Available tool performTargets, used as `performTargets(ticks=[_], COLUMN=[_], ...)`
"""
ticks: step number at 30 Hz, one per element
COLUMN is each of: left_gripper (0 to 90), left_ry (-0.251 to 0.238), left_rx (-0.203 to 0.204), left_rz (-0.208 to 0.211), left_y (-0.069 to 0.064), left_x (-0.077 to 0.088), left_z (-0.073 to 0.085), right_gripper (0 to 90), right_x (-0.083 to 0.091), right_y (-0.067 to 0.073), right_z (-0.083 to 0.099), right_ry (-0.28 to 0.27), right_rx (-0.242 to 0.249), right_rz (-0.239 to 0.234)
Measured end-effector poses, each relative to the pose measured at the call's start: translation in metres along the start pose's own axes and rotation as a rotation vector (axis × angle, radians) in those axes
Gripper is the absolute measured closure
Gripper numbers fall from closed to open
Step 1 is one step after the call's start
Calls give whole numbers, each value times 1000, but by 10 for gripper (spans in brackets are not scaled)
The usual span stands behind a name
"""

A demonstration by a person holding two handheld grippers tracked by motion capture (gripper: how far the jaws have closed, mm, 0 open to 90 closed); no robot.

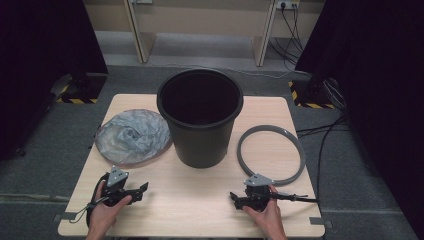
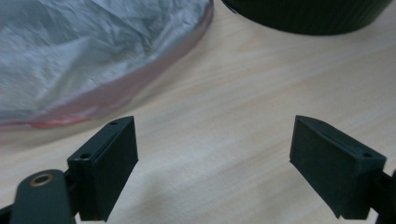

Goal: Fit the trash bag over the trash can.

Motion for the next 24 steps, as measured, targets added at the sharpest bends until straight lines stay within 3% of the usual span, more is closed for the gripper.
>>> performTargets(ticks=[12,20,24], left_gripper=[148,148,148], left_ry=[-35,-28,-31], left_rx=[49,69,62], left_rz=[-50,-86,-124], left_y=[23,38,46], left_x=[-3,-13,-20], left_z=[-28,-50,-63], right_gripper=[145,138,137], right_x=[0,0,0], right_y=[0,1,1], right_z=[0,0,0], right_ry=[3,4,5], right_rx=[2,3,3], right_rz=[3,2,2])
Point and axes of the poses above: each handheld gripper's, and its own axes: x roughly backward along the jaws, z roughly out of its underside, y roughly to its left, the point moved 1 cm from there along -x, roughly forward along the jaws, and after that the axes turned 3 degrees about x, right-handed, at the moved point
